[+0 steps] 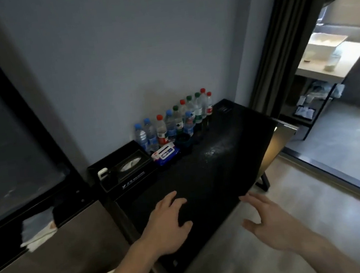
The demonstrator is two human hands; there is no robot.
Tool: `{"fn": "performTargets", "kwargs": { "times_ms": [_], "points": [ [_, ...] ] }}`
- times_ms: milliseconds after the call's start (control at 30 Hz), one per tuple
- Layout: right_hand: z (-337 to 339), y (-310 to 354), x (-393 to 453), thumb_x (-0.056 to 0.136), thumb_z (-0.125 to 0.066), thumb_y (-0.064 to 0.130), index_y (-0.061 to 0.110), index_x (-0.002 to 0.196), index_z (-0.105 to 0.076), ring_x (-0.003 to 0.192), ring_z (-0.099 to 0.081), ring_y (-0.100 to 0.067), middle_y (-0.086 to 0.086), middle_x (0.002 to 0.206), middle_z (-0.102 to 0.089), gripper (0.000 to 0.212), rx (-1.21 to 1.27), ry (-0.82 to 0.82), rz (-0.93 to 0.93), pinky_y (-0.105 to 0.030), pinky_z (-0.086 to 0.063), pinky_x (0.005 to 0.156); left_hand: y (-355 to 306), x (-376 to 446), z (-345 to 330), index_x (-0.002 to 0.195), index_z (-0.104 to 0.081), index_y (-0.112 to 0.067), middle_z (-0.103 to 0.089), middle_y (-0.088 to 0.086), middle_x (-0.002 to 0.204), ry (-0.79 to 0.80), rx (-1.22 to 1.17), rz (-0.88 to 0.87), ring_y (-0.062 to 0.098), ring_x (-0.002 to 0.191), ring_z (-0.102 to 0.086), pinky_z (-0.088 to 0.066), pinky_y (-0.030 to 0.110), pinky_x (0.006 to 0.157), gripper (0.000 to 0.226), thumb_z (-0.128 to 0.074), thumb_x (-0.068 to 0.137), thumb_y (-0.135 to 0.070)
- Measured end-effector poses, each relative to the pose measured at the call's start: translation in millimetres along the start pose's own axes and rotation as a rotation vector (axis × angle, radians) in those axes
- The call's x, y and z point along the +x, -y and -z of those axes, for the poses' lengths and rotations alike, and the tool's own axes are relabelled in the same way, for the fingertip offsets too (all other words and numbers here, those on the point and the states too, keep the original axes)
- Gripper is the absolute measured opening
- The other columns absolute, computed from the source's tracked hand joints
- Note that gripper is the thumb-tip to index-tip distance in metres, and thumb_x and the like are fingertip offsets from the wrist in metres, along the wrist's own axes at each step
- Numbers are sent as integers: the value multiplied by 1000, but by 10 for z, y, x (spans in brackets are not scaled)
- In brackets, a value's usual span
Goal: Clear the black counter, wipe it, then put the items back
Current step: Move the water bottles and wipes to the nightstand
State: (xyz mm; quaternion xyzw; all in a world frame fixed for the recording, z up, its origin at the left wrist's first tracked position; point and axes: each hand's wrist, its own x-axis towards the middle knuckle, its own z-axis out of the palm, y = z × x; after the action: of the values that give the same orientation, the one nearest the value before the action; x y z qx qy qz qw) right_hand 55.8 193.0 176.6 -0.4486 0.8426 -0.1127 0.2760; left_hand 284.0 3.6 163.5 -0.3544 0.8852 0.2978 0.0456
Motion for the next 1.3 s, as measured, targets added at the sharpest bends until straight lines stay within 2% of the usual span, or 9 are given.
{"fn": "performTargets", "kwargs": {
  "times_ms": [200,333,467,567,667,833,1133,1300],
  "points": [
    [619,-664,625,99,-62,51,34,161,-30,155,-26,-18,7,172,-12,72,-4,-10,39,-30,-27,124,-735,859,-45,156,-30,-41,-5,-13,170,-21,5,-25,16,156,-12,-22,39,126,68,-62,96,-52],
    [1120,-1122,1035,101,-61,47,35,161,-28,154,-28,-19,6,172,-9,70,-26,19,84,-32,-30,122,-1107,1325,-145,154,-32,-43,-6,-15,169,-64,-29,61,15,155,-15,-26,40,124,67,-64,95,-51],
    [1629,-1556,1455,101,-60,48,36,162,-25,156,-23,-24,6,173,-6,71,-76,79,135,-38,-30,124,-1462,1603,-214,153,-31,-44,-4,-16,169,-105,-59,147,13,154,-17,-27,38,124,66,-63,96,-52],
    [1938,-1767,1844,99,-61,50,36,162,-24,155,-27,-26,4,173,-7,74,-136,118,177,-42,-31,125,-1650,1755,-256,154,-30,-43,-3,-15,169,-137,-64,211,13,154,-17,-26,39,125,67,-61,96,-53],
    [2134,-1845,2207,99,-62,49,35,163,-23,158,-18,-27,4,173,-7,76,-149,162,222,-41,-25,125,-1731,1896,-279,154,-30,-44,-4,-15,169,-157,-52,285,15,153,-18,-27,38,124,68,-61,95,-55],
    [2385,-1889,2891,97,-65,50,37,161,-26,158,-17,-26,4,173,-8,77,-154,171,279,-40,-24,127,-1757,2407,-207,155,-30,-43,-5,-12,169,-181,-42,347,16,154,-18,-25,37,124,69,-63,94,-54],
    [2913,-1859,4025,97,-62,53,39,160,-27,157,-20,-26,4,172,-9,74,-194,152,292,-43,-26,127,-1793,3764,215,157,-26,-41,-3,-11,170,-224,-12,252,18,155,-12,-19,40,127,70,-57,96,-55],
    [3089,-1805,4579,97,-62,54,37,160,-26,156,-21,-27,3,172,-9,75,-202,171,291,-42,-26,127,-1897,4387,507,158,-26,-37,-4,-8,170,-217,21,194,21,155,-15,-23,45,126,72,-58,96,-54]
  ]
}}
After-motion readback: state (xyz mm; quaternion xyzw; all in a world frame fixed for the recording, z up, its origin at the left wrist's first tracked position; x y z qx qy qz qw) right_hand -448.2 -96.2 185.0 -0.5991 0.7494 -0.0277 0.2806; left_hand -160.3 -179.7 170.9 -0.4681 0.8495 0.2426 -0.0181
